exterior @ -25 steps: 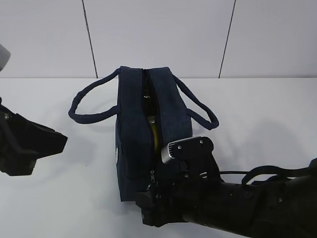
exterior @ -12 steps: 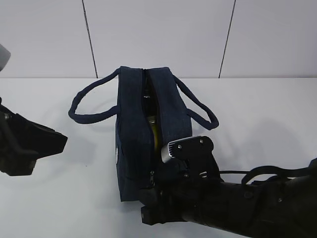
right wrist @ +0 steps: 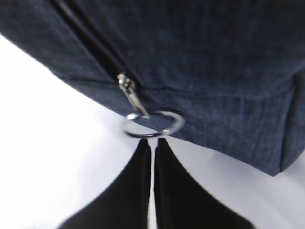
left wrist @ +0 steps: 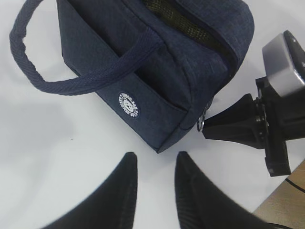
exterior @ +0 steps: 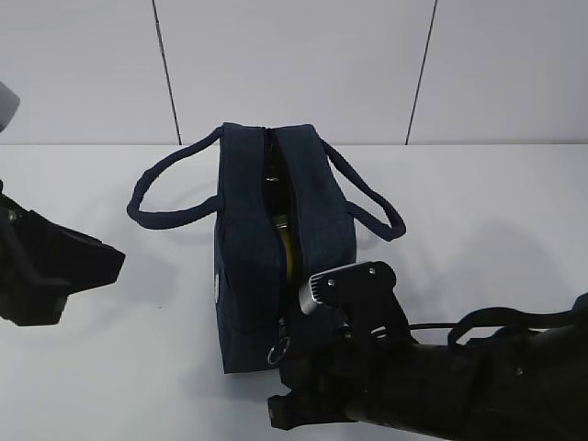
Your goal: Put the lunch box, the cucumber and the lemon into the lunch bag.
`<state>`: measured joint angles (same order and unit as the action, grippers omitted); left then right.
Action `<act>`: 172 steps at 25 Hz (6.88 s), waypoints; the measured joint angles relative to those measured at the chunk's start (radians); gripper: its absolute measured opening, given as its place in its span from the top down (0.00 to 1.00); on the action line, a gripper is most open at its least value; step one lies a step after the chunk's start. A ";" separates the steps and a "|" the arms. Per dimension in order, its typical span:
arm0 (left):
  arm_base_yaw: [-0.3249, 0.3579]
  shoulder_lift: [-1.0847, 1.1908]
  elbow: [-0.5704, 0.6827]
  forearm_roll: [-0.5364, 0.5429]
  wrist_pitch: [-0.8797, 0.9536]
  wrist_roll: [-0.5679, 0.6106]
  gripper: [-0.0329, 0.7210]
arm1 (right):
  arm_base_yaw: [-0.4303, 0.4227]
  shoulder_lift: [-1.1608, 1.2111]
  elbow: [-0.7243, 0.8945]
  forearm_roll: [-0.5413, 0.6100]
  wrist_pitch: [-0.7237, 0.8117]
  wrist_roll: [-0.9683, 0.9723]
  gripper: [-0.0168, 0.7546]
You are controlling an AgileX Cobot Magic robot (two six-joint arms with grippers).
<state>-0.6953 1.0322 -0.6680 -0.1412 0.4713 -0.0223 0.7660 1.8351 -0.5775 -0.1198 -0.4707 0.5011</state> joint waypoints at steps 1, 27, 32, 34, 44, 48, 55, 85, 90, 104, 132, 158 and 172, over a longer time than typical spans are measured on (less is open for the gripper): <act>0.000 0.000 0.000 0.000 0.000 0.000 0.70 | 0.000 0.000 0.000 -0.004 0.001 0.002 1.00; 0.000 0.000 0.000 0.000 0.000 0.000 0.70 | 0.000 0.000 0.000 -0.111 -0.034 0.060 0.43; 0.000 0.000 0.000 0.000 0.000 0.000 0.70 | 0.000 0.000 0.000 -0.058 -0.056 0.058 0.42; 0.000 0.000 0.000 0.000 0.000 0.000 0.70 | 0.000 0.000 0.000 -0.028 -0.061 0.051 0.42; 0.000 0.000 0.000 0.000 0.000 0.000 0.70 | 0.000 0.019 0.000 0.062 -0.110 0.049 0.42; 0.000 0.000 0.000 0.000 0.000 0.000 0.70 | 0.000 0.021 0.000 0.076 -0.114 0.049 0.42; 0.000 0.000 0.000 0.000 0.000 0.000 0.70 | 0.002 0.021 0.000 0.099 -0.115 0.050 0.57; 0.000 0.000 0.000 0.000 0.000 0.000 0.70 | 0.002 0.021 0.074 0.004 -0.195 0.053 1.00; 0.000 0.000 0.000 0.000 0.000 0.000 0.70 | 0.002 0.021 0.079 0.032 -0.234 0.053 1.00; 0.000 0.000 0.000 0.000 0.004 0.000 0.69 | 0.002 -0.070 0.081 0.017 -0.185 0.053 1.00; -0.010 0.000 0.000 -0.042 0.008 0.000 0.69 | 0.002 -0.233 0.049 -0.002 -0.061 -0.036 1.00; -0.010 0.000 0.000 -0.051 0.106 0.000 0.69 | 0.002 -0.313 -0.145 0.007 0.160 -0.291 1.00; -0.010 0.027 0.000 -0.068 0.158 0.000 0.64 | 0.002 -0.313 -0.229 0.086 0.593 -0.292 0.62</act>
<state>-0.7048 1.0596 -0.6680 -0.2091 0.6297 -0.0223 0.7681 1.5217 -0.8061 -0.0340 0.1228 0.2094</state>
